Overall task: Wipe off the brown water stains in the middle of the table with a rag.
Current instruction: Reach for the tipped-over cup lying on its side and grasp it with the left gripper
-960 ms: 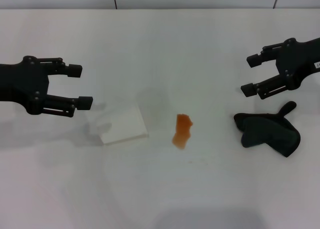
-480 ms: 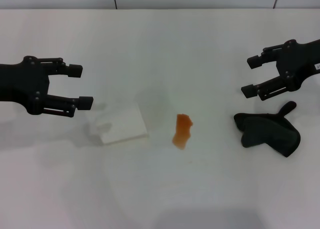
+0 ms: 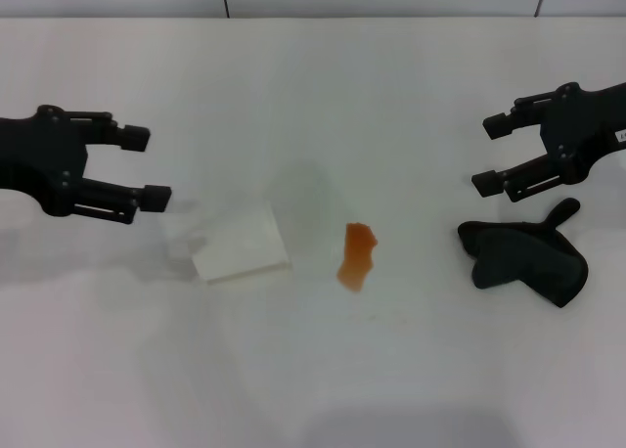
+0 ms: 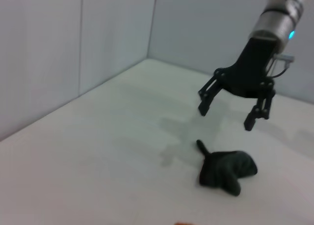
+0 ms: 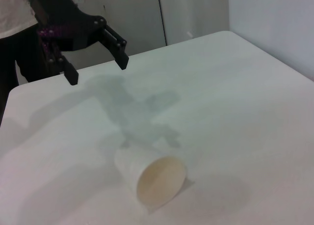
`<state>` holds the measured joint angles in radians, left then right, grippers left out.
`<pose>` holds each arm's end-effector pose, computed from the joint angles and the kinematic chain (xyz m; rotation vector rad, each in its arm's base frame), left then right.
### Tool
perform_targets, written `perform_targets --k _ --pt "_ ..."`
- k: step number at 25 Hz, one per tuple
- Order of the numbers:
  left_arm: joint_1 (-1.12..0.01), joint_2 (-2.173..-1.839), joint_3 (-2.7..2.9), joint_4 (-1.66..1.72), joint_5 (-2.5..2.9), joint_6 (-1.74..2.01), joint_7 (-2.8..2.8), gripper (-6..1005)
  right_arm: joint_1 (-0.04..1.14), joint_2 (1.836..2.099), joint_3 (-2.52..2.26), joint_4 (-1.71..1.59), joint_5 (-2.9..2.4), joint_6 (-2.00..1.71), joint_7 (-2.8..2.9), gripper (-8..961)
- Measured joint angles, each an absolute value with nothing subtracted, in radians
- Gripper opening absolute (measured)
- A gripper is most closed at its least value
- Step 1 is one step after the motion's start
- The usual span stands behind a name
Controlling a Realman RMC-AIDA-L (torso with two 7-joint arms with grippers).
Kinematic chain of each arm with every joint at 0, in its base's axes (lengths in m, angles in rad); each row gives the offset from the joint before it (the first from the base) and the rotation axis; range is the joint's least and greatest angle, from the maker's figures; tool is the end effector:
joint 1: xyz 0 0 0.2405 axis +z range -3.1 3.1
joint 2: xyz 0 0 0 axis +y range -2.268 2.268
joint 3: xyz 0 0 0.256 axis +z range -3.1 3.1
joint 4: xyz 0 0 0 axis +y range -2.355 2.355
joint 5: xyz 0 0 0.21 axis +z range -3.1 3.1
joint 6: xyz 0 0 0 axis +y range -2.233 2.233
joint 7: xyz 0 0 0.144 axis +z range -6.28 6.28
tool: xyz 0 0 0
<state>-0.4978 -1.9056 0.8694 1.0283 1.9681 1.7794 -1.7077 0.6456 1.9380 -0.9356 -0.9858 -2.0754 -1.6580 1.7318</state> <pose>-0.2372 0.3340 0.0936 -2.8970 -0.5164 -0.3984 0.2017 0.3726 0.0643 -2.9222 0.4209 0.2543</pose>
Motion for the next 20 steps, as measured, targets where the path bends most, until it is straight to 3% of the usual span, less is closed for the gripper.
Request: perform_targets --k 5,10,20 --pt "-0.539 -1.906 0.877 1.105 2.091 1.815 -1.779 860 0.644 1.943 -0.936 -0.986 -2.075 -1.65 1.716 869" --pt "-0.664 -1.911 0.88 1.116 2.272 1.875 -1.851 855 0.643 1.946 -0.936 -0.983 -2.075 -1.646 1.705 870" --pt "-0.804 -1.975 0.943 1.066 2.547 1.852 -1.891 845 0.666 1.962 -0.955 -0.988 -2.075 -1.639 1.704 870"
